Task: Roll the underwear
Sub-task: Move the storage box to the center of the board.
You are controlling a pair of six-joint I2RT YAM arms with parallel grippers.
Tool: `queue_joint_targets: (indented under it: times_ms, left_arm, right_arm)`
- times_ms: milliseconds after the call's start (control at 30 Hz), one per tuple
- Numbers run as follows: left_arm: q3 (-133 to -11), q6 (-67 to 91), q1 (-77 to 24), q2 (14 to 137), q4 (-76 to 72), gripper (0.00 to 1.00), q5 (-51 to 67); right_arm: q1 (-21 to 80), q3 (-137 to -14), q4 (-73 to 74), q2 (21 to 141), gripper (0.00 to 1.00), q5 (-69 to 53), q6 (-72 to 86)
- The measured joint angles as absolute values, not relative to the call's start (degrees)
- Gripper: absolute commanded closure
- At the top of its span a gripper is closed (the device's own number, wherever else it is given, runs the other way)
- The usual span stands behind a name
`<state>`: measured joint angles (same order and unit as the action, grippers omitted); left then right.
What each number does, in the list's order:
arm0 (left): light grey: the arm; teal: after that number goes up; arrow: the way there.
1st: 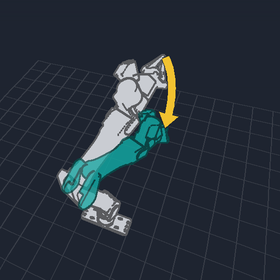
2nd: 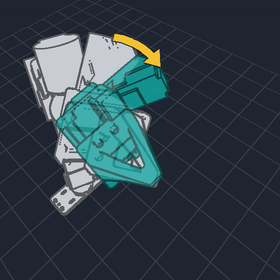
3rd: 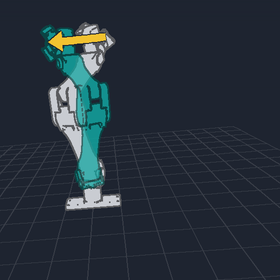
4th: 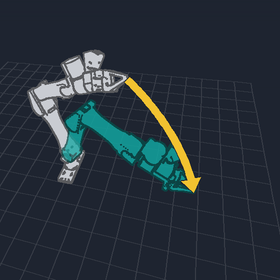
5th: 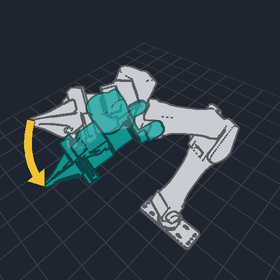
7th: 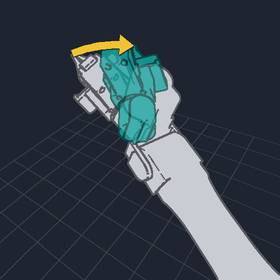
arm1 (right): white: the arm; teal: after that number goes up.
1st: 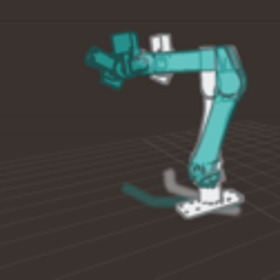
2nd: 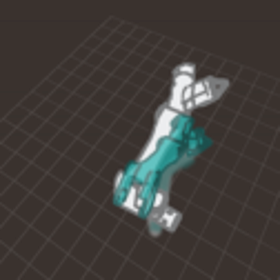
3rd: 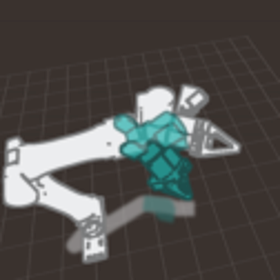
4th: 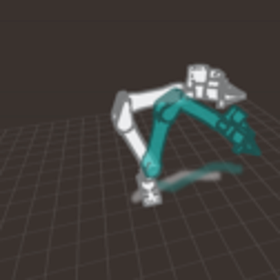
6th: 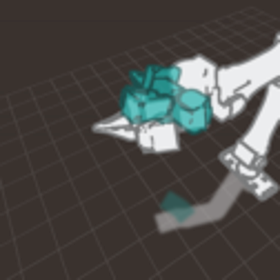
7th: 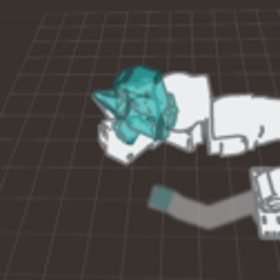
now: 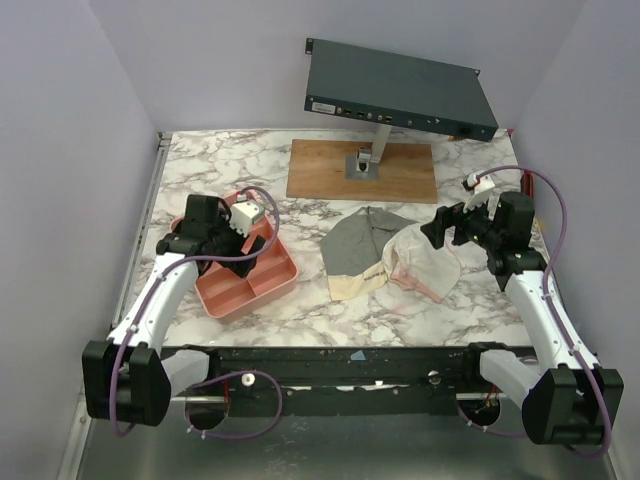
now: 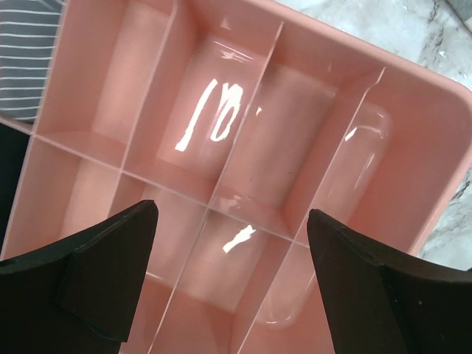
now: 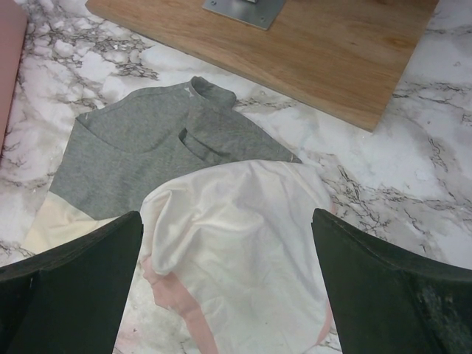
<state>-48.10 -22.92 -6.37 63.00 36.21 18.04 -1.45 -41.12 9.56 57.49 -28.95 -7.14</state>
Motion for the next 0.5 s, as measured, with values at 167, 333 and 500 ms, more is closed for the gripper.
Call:
queue_joint_targets:
  times_ms: [167,333,500]
  left_arm:
    - [-48.1,-22.68,-10.61,69.47,34.59,0.19,16.58]
    - [-48.51,-22.11,-14.26,73.89,33.19,0.22,14.11]
    - [-49.34,-21.02,-15.25,76.84,32.58,0.27,13.54]
  right_arm:
    - [-1.45,-41.1,9.56,57.49,0.0,-29.23,-7.49]
    - [-1.45,-41.06,9.61,57.49,0.0,-29.34,-7.57]
    - [-1.45,-41.01,9.61,57.49,0.0,-29.5,-7.57]
